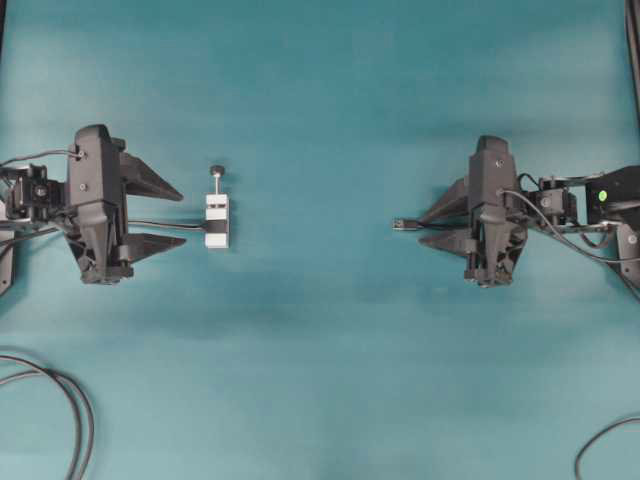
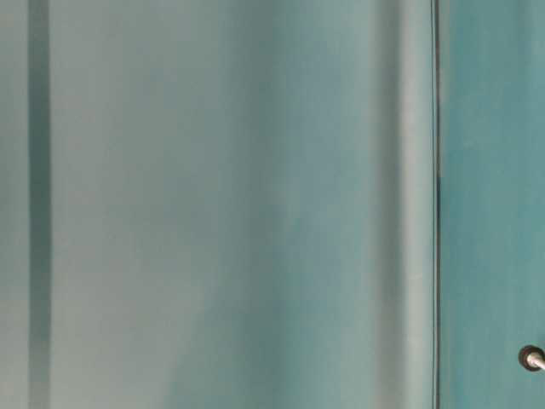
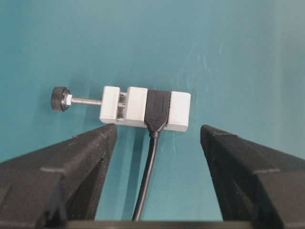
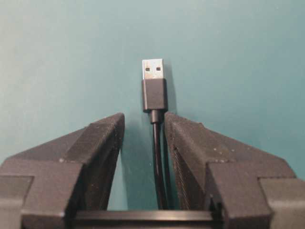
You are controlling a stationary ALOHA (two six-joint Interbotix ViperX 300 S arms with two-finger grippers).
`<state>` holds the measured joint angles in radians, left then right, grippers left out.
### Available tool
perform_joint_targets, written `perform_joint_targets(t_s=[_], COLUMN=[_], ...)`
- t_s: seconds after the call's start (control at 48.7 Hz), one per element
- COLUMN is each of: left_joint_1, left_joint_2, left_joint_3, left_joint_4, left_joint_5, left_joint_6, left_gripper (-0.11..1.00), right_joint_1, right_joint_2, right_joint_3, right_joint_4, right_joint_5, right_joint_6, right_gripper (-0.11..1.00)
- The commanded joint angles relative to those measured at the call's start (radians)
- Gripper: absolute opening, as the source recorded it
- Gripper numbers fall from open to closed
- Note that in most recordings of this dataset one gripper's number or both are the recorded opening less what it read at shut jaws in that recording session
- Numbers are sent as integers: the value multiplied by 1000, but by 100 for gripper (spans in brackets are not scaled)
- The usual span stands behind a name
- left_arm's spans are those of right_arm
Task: Insert the USB cable into the female connector supported by the left arm.
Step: 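Lower the right gripper over the USB plug and close on it, then lift the grasped USB plug with the right gripper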
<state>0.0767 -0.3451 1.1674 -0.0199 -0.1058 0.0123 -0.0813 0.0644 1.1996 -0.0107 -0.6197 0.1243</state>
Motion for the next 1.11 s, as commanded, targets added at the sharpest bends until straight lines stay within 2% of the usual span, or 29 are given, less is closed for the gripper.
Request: perform_joint_targets(t_s=[0.0, 0.39, 1.088], left_joint_1=[2, 2, 3], left_joint_2=[-3, -5, -5], left_joint_3=[-20, -15, -6], left_joint_4=[-2, -2, -2], left_joint_5=[-9, -9, -9], left_joint_6=[-12, -12, -12], left_gripper=[79, 79, 79], right_joint_1=[-3, -34, -37], right_joint_2=[0, 6, 21], right_joint_3=[-15, -58, -74], right_joint_4=[-2, -2, -2], right_joint_5=[2, 58, 89], right_joint_6=[-3, -63, -67], right_gripper=[46, 46, 46])
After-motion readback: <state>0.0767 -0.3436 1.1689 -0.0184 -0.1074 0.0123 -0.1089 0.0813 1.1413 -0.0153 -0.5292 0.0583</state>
